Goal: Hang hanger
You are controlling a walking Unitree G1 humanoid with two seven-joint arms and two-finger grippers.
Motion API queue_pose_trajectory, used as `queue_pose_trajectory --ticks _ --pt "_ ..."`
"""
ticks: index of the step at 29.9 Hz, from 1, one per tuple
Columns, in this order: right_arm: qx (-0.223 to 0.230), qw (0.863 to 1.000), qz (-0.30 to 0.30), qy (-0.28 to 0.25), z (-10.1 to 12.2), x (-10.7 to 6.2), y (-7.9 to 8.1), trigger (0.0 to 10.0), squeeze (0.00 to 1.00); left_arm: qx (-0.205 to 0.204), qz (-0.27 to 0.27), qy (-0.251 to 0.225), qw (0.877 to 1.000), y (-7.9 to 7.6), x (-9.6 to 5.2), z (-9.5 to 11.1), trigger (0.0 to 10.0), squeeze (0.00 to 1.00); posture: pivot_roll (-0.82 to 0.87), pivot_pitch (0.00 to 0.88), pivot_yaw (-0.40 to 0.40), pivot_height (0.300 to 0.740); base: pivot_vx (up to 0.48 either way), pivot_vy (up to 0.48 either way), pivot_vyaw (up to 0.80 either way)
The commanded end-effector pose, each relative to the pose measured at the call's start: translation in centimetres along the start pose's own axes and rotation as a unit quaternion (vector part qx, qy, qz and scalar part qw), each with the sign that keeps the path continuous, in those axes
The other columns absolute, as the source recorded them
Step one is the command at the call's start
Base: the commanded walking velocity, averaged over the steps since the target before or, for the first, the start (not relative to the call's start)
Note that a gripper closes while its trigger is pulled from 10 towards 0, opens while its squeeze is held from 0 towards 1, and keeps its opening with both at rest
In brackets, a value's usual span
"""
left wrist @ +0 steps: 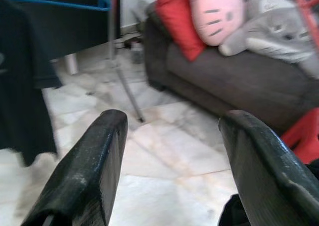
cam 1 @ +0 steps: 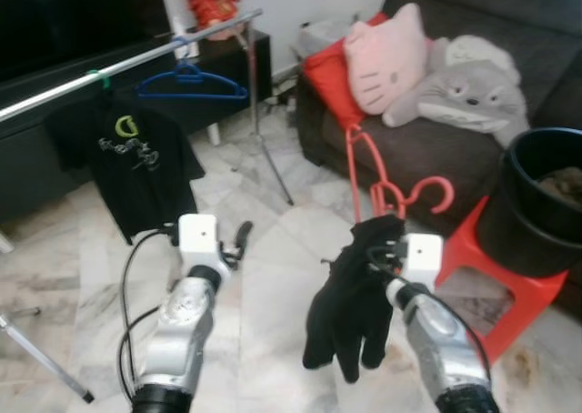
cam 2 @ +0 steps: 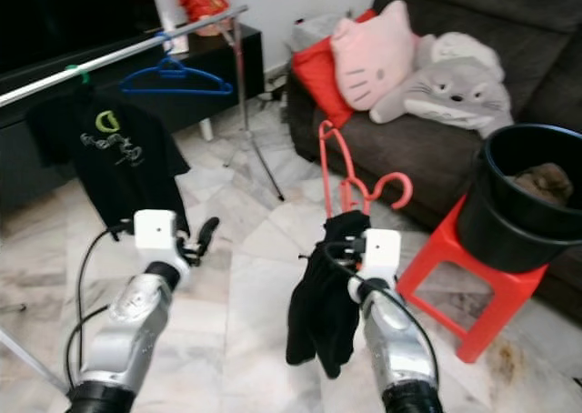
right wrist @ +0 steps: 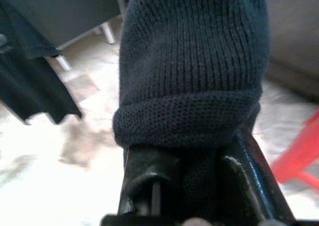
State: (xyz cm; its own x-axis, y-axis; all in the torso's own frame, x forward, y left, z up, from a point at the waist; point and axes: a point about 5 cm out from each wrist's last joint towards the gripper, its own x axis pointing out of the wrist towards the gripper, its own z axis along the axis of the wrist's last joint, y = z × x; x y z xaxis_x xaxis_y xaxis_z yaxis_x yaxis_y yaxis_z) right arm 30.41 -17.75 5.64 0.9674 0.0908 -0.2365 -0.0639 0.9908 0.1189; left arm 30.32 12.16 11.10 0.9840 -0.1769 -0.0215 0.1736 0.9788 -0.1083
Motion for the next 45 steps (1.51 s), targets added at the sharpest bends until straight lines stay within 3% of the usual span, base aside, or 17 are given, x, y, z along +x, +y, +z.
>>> queue_pose_trajectory --ticks 1,2,8,20,27,30,32,34,37,41,44,45 --pt "-0.016 0.999 0.027 -0.013 0.9 0.4 1.0 10.0 0.0 0.009 0.014 0.001 1.0 0.9 -0.2 0.1 10.0 0.0 -0.03 0.0 0.029 0.74 0.0 0.0 0.0" --pt "-0.035 0.999 0.035 -0.009 0.9 0.3 0.8 10.0 0.0 0.01 0.014 0.002 1.0 0.9 -0.2 0.1 10.0 0.0 -0.03 0.0 0.025 0.74 0.0 0.0 0.0" --pt "-0.045 0.998 0.042 -0.008 0.9 0.3 0.6 10.0 0.0 0.011 0.014 0.002 1.0 0.9 -0.3 0.0 10.0 0.0 -0.03 0.0 0.024 0.74 0.0 0.0 0.0" --pt "-0.093 0.992 0.079 0.014 1.2 0.1 -0.5 10.0 0.0 0.043 -0.005 0.03 0.999 0.6 -0.5 -0.9 10.0 0.0 -0.03 0.0 0.016 0.74 0.0 0.0 0.66" --pt "-0.121 0.984 0.114 0.069 0.6 0.1 -0.9 10.0 0.0 0.061 -0.022 0.055 0.996 0.9 -0.7 -1.6 10.0 0.0 -0.03 0.0 0.009 0.74 0.0 0.0 0.08" --pt "-0.154 0.968 0.17 0.104 0.6 0.0 -1.1 10.0 0.0 0.081 -0.056 0.092 0.991 1.2 -0.8 -2.4 10.0 0.0 -0.03 0.0 0.008 0.74 0.0 0.0 0.0" --pt "-0.195 0.948 0.22 0.122 0.7 -0.3 -1.1 10.0 0.0 0.097 -0.088 0.121 0.984 1.2 -1.2 -3.1 10.0 0.0 -0.03 0.0 0.008 0.74 0.0 0.0 0.0" --pt "-0.269 0.909 0.281 0.152 1.7 -0.6 -1.9 10.0 0.0 0.11 -0.133 0.154 0.973 1.4 -1.7 -3.9 10.0 0.0 -0.04 0.0 0.004 0.74 0.0 0.0 0.0" --pt "-0.313 0.887 0.304 0.153 4.2 -0.3 -3.1 10.0 0.0 0.116 -0.177 0.185 0.96 1.5 -2.3 -4.5 10.0 0.0 -0.04 0.0 0.001 0.74 0.0 0.0 0.0" --pt "-0.338 0.871 0.324 0.148 6.0 0.0 -3.5 10.0 0.0 0.118 -0.222 0.213 0.944 1.3 -2.9 -5.0 10.0 0.0 -0.04 0.0 -0.006 0.74 0.0 0.0 0.0" --pt "-0.386 0.83 0.377 0.143 8.3 -0.1 -3.2 10.0 0.0 0.104 -0.267 0.232 0.93 0.4 -3.6 -5.3 10.0 0.0 -0.03 0.0 -0.021 0.74 0.0 0.0 0.0" --pt "-0.391 0.826 0.381 0.142 8.5 -0.1 -3.2 10.0 0.0 0.101 -0.269 0.232 0.929 0.3 -3.6 -5.3 10.0 0.0 -0.03 0.0 -0.021 0.74 0.0 0.0 0.0"
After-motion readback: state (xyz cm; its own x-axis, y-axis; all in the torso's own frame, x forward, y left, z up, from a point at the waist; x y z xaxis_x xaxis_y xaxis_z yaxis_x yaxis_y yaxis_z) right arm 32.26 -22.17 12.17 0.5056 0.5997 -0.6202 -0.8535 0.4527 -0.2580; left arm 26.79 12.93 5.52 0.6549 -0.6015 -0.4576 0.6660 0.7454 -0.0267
